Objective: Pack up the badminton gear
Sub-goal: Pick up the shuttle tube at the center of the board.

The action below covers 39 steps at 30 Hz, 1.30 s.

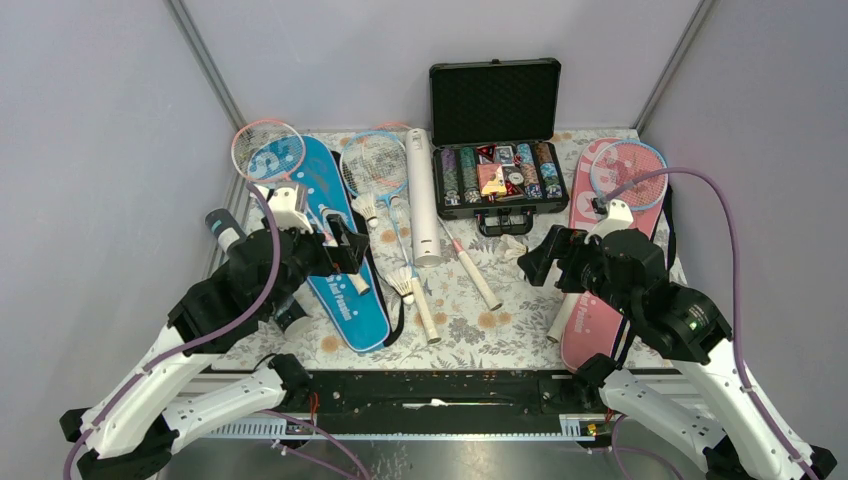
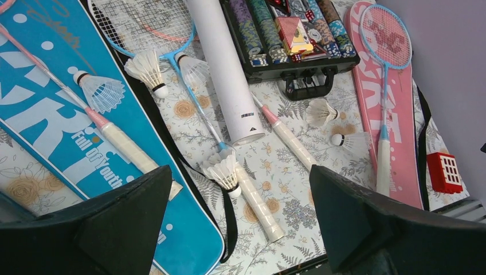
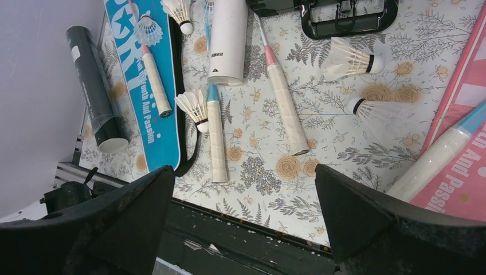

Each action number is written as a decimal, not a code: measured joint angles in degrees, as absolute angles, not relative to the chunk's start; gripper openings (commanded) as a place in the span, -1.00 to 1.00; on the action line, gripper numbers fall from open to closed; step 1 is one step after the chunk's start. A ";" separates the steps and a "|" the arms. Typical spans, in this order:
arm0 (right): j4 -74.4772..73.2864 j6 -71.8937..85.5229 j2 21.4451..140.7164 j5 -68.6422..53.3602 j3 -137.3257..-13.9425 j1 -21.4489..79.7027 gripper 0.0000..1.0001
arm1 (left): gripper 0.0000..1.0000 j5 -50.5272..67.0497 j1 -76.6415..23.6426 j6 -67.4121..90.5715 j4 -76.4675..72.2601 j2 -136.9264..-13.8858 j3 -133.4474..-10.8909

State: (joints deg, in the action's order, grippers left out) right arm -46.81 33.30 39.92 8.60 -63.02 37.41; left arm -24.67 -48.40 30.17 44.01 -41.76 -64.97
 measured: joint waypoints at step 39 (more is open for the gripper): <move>-5.43 38.83 106.41 5.23 -73.80 39.40 0.75 | 0.97 -33.34 -48.40 28.14 48.47 -33.12 -53.04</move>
